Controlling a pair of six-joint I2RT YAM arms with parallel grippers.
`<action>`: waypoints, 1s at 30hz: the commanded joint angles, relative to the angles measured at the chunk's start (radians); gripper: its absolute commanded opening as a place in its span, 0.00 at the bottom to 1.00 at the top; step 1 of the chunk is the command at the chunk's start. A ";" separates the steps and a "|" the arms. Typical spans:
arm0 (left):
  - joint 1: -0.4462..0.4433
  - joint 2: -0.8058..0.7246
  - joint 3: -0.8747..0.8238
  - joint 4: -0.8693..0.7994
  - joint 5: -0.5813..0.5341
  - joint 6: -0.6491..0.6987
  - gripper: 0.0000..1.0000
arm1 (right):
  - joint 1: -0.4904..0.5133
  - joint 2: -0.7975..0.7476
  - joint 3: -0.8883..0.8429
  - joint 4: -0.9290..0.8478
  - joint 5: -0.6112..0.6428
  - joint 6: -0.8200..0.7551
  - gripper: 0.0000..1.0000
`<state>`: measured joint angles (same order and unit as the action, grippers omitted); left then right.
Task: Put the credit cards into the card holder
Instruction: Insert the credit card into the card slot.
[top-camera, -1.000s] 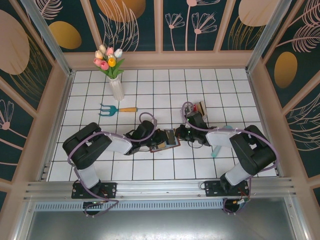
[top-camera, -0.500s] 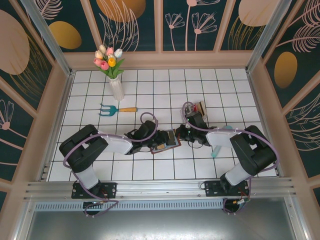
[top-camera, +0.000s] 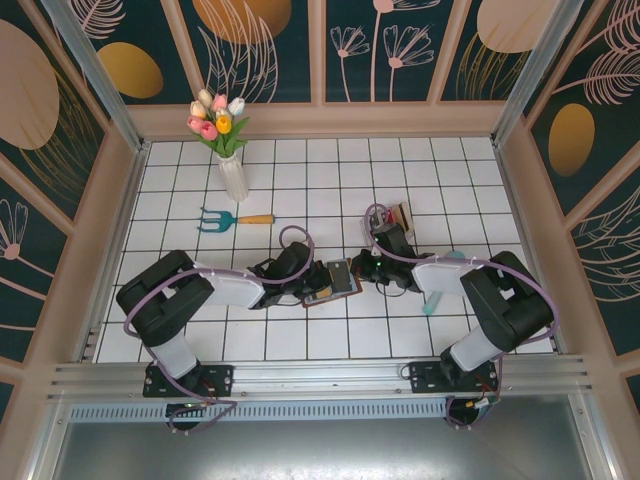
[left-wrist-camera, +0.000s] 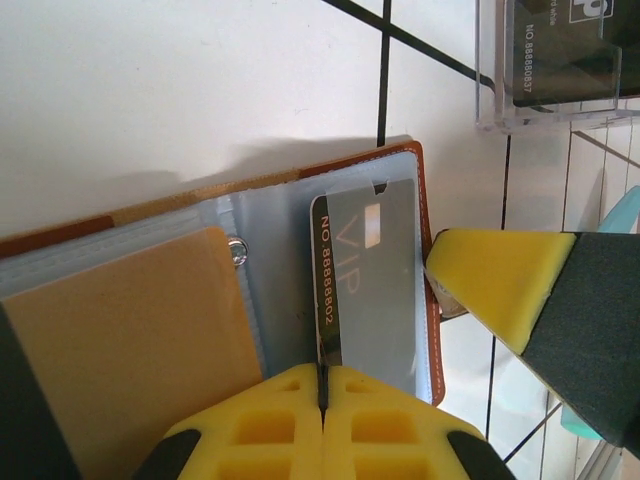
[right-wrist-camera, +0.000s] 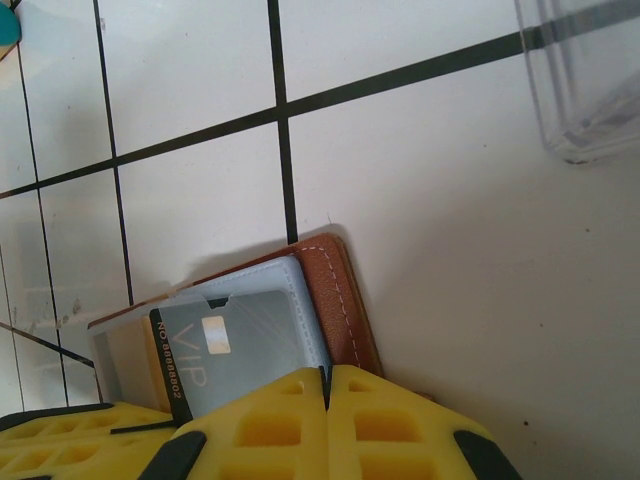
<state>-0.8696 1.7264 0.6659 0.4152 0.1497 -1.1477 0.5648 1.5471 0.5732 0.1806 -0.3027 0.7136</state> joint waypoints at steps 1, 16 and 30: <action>-0.003 0.039 -0.016 0.038 0.004 -0.047 0.05 | 0.010 -0.003 -0.025 -0.077 0.028 0.023 0.05; -0.011 -0.045 -0.037 0.001 -0.049 -0.036 0.20 | 0.014 -0.055 -0.020 -0.122 0.073 0.043 0.07; 0.008 -0.303 -0.065 -0.327 -0.257 0.078 0.62 | 0.031 -0.096 0.163 -0.440 0.240 -0.164 0.46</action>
<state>-0.8738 1.4326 0.6289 0.1730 -0.0605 -1.0897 0.5800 1.4555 0.7029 -0.1539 -0.1120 0.6117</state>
